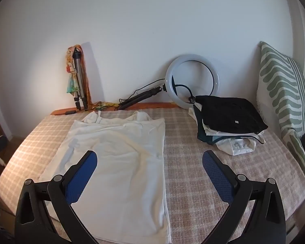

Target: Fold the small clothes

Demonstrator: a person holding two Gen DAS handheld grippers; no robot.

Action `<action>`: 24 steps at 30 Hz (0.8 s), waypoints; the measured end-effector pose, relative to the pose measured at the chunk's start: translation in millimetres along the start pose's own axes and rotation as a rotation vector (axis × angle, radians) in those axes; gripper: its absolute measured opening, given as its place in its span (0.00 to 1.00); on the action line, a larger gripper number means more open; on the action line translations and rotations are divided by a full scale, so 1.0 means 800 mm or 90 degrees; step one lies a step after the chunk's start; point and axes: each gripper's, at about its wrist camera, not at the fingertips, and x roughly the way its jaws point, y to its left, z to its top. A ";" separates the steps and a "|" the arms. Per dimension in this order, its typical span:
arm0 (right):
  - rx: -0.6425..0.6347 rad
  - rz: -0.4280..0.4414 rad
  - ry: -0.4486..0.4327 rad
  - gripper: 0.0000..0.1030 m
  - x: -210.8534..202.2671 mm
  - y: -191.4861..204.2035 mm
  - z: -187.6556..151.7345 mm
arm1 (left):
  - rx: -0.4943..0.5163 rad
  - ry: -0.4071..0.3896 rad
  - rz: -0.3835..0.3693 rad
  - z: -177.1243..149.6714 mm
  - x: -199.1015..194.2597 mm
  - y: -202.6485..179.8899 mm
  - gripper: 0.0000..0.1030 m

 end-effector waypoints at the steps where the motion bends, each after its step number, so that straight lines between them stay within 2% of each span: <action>1: 0.000 -0.001 -0.001 0.99 0.000 0.000 0.000 | -0.002 0.003 0.000 0.000 0.001 0.001 1.00; 24: 0.001 -0.015 -0.022 0.99 -0.005 0.003 -0.001 | -0.002 0.013 0.010 0.005 0.005 0.003 1.00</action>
